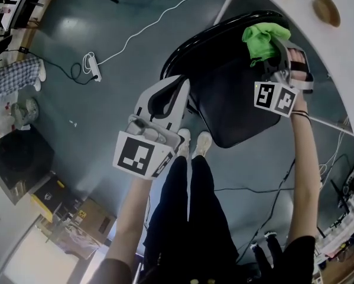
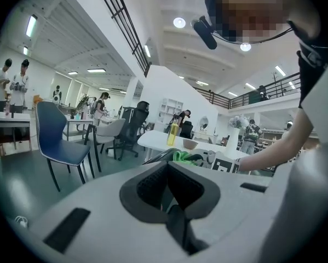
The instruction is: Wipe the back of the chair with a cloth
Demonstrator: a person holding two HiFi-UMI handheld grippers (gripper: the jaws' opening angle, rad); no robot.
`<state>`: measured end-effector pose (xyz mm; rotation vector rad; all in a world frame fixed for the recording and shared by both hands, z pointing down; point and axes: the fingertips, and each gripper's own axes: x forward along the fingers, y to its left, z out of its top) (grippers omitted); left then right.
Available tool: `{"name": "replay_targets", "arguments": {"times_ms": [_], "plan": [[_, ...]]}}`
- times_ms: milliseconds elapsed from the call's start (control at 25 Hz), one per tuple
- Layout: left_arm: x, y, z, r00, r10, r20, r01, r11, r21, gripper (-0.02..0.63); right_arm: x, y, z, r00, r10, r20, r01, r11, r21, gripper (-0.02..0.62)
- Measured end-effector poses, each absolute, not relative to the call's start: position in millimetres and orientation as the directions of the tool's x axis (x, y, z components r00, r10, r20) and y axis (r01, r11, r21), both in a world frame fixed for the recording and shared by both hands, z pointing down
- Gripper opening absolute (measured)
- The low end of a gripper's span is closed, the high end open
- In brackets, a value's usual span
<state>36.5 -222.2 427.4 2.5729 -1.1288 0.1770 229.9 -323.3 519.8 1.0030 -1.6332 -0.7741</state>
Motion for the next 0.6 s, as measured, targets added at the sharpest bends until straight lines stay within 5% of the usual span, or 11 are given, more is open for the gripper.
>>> {"name": "replay_targets", "arguments": {"times_ms": [600], "plan": [[30.7, -214.2, 446.5, 0.683, -0.684, 0.256, -0.73, -0.637, 0.248, 0.006, 229.5, -283.1, 617.0, -0.082, -0.778, 0.623, -0.226, 0.623, 0.749, 0.043]]}}
